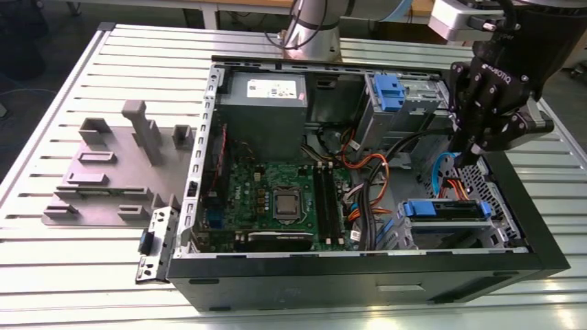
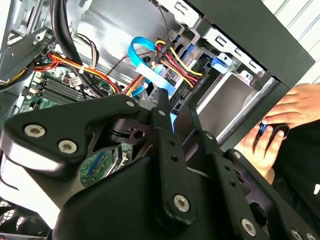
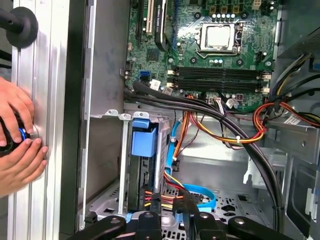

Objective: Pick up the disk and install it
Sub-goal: 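Insert the second disk wire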

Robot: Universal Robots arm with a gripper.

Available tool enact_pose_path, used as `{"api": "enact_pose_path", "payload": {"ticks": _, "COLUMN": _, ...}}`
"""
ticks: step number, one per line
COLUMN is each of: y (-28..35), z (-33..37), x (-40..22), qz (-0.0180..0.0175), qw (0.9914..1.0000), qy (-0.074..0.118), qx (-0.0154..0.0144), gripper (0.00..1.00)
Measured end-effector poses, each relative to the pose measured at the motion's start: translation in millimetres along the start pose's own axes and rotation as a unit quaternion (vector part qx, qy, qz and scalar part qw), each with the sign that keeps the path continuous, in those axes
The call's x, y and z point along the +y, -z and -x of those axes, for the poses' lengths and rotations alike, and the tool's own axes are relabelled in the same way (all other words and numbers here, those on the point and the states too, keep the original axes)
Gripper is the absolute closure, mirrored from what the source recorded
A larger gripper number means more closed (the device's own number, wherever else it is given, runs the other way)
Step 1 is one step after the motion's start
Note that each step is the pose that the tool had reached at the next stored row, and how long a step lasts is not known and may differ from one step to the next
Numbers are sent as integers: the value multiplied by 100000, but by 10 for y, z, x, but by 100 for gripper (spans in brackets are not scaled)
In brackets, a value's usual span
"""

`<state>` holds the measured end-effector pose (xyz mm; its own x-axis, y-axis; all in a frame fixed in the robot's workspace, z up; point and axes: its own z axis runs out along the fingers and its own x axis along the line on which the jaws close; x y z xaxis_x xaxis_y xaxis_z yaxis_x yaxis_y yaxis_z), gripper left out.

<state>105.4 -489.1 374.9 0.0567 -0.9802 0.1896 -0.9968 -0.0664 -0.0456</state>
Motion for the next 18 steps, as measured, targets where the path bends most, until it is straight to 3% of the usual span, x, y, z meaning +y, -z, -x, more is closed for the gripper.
{"api": "enact_pose_path", "payload": {"ticks": 18, "y": -80, "z": 35, "x": -13, "qz": 162, "qw": 100000, "qy": 28, "qx": -6, "gripper": 69}}
